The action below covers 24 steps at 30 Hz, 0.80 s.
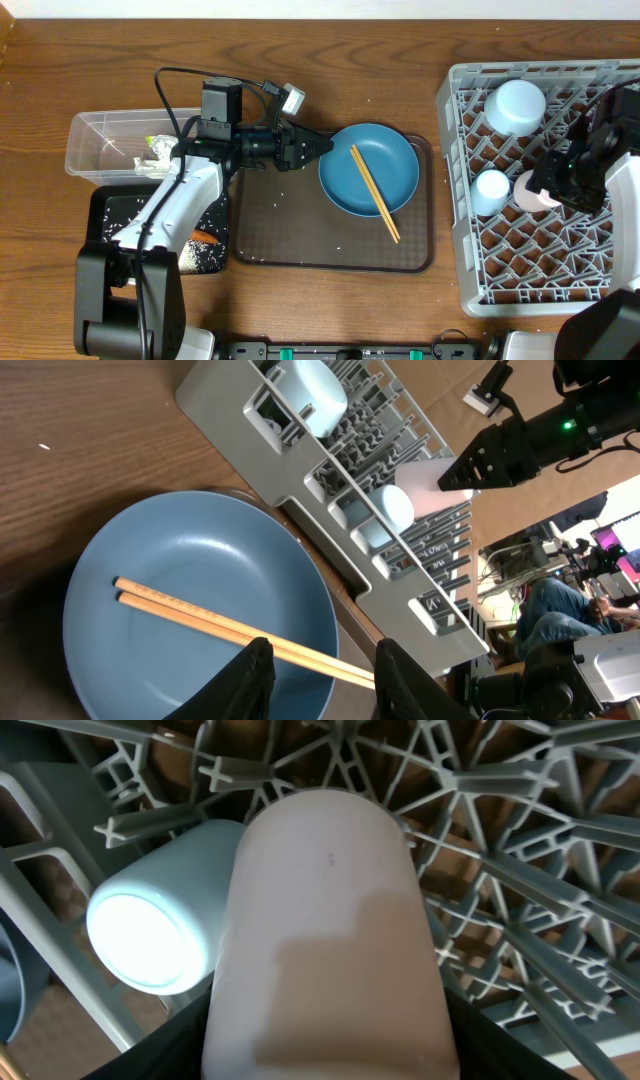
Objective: Sort waste into correct bins and load items into the dishwasher rack
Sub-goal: 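Carry the pink cup right with the right gripper into the rack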
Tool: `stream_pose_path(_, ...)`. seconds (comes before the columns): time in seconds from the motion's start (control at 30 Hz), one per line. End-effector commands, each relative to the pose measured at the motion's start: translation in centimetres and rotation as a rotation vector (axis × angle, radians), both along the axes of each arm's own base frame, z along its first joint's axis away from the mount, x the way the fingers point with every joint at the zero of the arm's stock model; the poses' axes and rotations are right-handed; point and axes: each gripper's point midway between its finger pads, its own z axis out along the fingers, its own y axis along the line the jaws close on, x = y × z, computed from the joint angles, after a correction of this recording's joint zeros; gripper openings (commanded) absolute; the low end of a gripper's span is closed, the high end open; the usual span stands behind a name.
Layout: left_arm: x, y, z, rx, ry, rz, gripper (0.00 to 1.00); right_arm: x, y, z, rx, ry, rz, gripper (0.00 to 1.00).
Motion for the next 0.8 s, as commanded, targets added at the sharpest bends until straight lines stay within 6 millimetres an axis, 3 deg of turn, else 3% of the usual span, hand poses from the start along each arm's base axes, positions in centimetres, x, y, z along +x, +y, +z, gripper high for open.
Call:
stream_pose_path(0.0, -0.08, -0.01, -0.2, 0.007, 0.0, 0.003, 0.36, 0.38, 0.63, -0.36, 0.025, -0.004, -0.001, 0.36)
stream_pose_path(0.1, -0.08, -0.01, -0.2, 0.007, 0.0, 0.003, 0.36, 0.54, 0.92, -0.35, 0.024, -0.007, 0.01, 0.48)
stream_pose_path(0.27, -0.08, -0.01, -0.2, 0.007, 0.0, 0.003, 0.36, 0.57, 1.16, -0.36, 0.024, -0.006, 0.018, 0.5)
stream_pose_path(0.37, -0.08, -0.01, -0.2, 0.007, 0.0, 0.003, 0.36, 0.58, 1.19, -0.36, 0.025, -0.006, 0.018, 0.46)
stream_pose_path(0.5, -0.08, -0.01, -0.2, 0.007, 0.0, 0.003, 0.36, 0.57, 1.2, -0.36, 0.025, -0.005, 0.019, 0.33)
stream_pose_path(0.77, -0.08, -0.01, -0.2, 0.007, 0.0, 0.003, 0.36, 0.31, 1.56, -0.38, 0.041, 0.005, 0.022, 0.33)
